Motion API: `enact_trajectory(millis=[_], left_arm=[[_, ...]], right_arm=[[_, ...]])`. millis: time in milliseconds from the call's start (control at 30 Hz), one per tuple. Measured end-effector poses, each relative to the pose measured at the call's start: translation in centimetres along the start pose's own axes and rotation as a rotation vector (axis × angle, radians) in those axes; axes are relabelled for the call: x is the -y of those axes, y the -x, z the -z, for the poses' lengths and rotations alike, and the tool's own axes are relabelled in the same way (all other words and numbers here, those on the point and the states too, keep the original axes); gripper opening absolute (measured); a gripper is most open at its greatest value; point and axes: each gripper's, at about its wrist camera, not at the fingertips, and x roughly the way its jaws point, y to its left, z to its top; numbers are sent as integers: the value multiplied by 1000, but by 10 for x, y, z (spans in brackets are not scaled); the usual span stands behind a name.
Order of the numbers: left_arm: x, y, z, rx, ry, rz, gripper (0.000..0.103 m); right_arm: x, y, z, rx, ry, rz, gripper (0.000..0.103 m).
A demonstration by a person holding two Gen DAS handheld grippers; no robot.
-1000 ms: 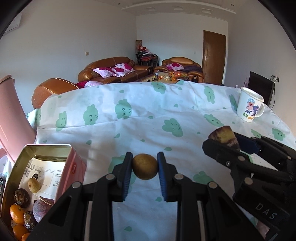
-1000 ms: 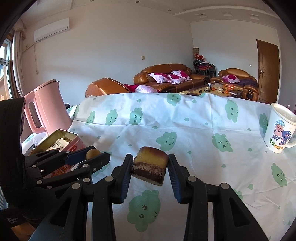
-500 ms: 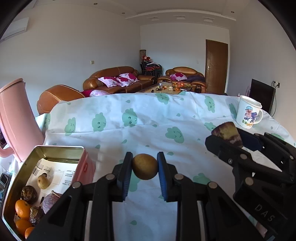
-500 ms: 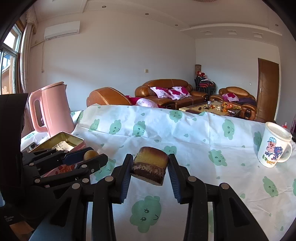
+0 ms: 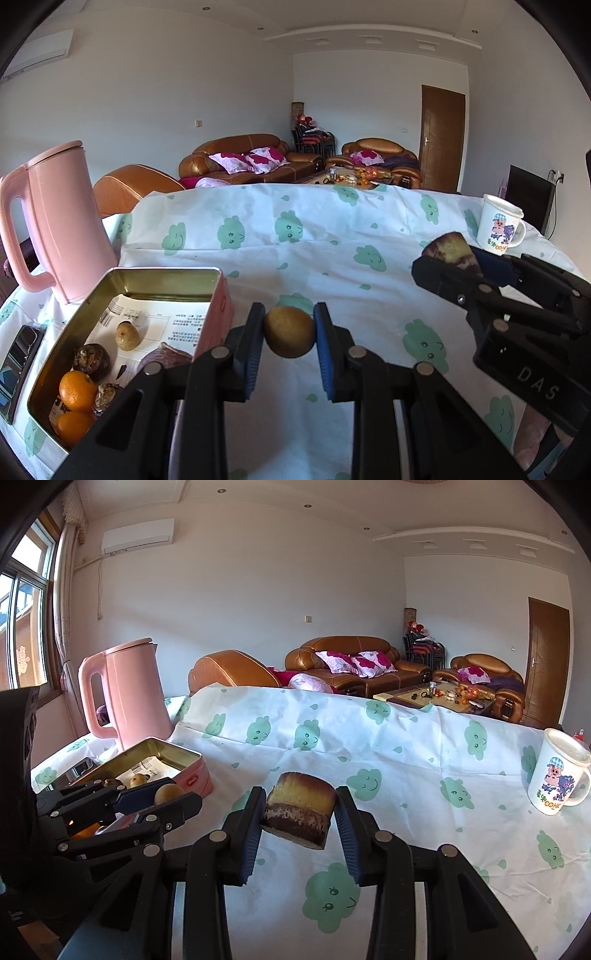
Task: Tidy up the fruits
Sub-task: 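Carry the cake roll and brown fruit over the tin box with both grippers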
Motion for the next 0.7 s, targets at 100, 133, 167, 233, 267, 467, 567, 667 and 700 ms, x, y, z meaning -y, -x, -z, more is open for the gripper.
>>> enact_trajectory(millis=[100,133,167,233,267,467,567,667,700], left_arm=[[-9,9,0,12,12,-7,28],[-11,11,-1,16,14,-11,28],[-14,14,-1,21,15,-15,28],[-18,20,-1,29,17,-25,28],[-20,23,-1,33,18,-29,28],[-32,35,-2,54,9,-74,28],[-43,39,-3,59,18,-101,28],[-61,38,-1,37,42,-126,28],[-67,37,0,28,52,-134,28]], right_arm=[[-12,3,-5,9,14,-23,40],[-16,4,-7,12,19,-29,40],[-20,5,-9,15,25,-37,40],[-28,5,-13,21,38,-52,40],[-31,5,-14,23,43,-56,40],[-46,3,-25,27,49,-98,40],[-53,2,-30,22,47,-129,40],[-63,-1,-33,16,59,-150,40],[-67,-2,-34,13,64,-157,40]])
